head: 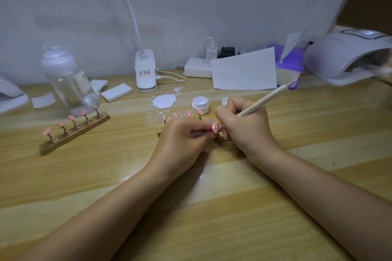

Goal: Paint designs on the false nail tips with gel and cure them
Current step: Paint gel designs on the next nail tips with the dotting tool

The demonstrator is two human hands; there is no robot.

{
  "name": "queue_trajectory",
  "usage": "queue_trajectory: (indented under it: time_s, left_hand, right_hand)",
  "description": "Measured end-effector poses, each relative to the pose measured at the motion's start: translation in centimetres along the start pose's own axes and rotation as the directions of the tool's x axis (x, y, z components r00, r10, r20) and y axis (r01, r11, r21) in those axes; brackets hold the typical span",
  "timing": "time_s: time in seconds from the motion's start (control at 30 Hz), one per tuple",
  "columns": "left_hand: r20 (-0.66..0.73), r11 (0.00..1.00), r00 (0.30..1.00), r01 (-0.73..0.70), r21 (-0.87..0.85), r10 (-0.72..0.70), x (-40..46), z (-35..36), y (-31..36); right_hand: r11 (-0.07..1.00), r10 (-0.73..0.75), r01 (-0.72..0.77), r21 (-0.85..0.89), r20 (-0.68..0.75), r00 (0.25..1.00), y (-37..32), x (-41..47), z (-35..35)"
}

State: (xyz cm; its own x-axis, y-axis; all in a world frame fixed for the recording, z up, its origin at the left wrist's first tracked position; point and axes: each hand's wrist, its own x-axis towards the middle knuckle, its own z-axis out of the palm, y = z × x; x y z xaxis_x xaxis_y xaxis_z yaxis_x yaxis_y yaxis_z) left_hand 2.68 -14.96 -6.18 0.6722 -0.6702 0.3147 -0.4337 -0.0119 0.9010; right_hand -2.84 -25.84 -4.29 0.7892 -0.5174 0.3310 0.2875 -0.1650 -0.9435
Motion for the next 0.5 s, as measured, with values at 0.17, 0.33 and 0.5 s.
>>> queue_trajectory:
  time_s: [0.17,0.33,0.5]
  left_hand:
    - [-0.007,1.000,1.000,0.002,-0.003,-0.002,-0.01,0.03,0.04]
    - [-0.007,1.000,1.000,0.003,-0.001,-0.003,-0.03,0.05,0.06]
    - [-0.002,1.000,1.000,0.013,-0.014,-0.013,-0.03,0.07,0.10]
  right_hand:
    - [1.000,0.009,-0.009,0.015,0.001,1.000,-0.04,0.01,-0.02]
    - [1.000,0.009,-0.009,0.014,-0.003,1.000,0.00,0.03,-0.04]
    - [1.000,0.011,-0.011,0.011,-0.001,1.000,0.03,0.03,-0.04]
